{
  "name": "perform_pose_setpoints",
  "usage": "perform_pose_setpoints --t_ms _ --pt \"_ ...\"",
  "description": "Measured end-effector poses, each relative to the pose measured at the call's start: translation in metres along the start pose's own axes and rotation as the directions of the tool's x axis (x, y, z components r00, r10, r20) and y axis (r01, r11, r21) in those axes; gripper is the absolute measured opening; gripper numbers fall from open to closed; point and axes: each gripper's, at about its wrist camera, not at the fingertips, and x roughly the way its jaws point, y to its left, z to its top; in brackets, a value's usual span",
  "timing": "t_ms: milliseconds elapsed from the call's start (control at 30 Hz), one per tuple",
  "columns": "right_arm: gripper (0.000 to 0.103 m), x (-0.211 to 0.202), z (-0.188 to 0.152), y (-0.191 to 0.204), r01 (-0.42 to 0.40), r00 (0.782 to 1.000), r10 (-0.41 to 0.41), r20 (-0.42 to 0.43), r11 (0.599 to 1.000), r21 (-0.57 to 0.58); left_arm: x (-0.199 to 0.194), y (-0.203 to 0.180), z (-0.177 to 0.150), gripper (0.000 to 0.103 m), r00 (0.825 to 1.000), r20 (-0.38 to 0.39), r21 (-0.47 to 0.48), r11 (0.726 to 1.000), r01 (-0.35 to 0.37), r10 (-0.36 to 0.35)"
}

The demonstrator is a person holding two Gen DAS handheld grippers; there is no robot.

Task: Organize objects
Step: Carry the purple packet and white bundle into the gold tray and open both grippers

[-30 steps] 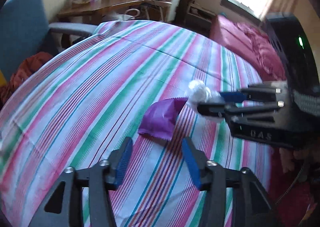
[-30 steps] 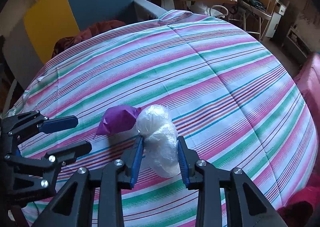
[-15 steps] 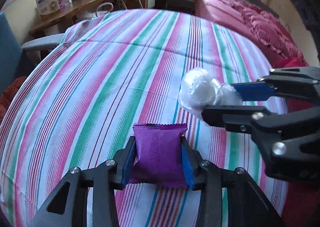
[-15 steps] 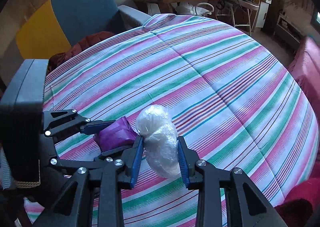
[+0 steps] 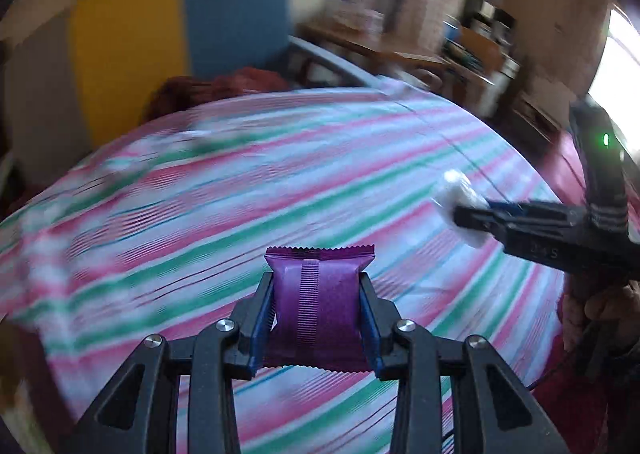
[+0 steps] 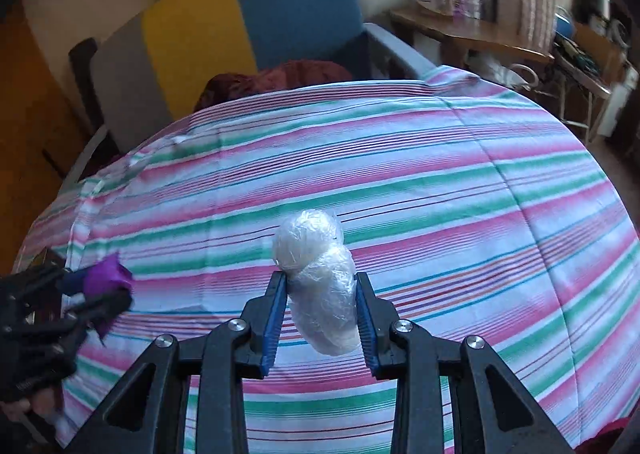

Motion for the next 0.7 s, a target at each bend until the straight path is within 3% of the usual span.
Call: perform_pose_setpoints --t_ms 167,367,500,700 --pt "0.034 -0.004 -0.008 0.066 -0.082 0.996 0.079 -0.033 0.992 -0.092 -0.064 0.071 -0.048 0.039 0.982 0.018 -0.164 0.969 -0.185 0.19" --pt "0.034 -0.014 -0.017 0.19 -0.243 0.97 0.237 -0.051 0.944 -0.224 -0.11 0.132 -0.099 0.039 0.929 0.007 -0.258 0.898 -0.357 0.371" --pt "0.034 -0.007 -0.03 0.273 -0.324 0.946 0.312 -0.088 0.9 -0.293 -0.135 0.172 -0.131 0.039 0.9 -0.013 -0.332 0.847 -0.415 0.436" --pt "0.034 0.008 -0.045 0.362 -0.38 0.925 0.348 -0.152 0.849 -0.366 -0.149 0.217 -0.169 0.039 0.89 -0.045 -0.435 0.793 -0.426 0.453"
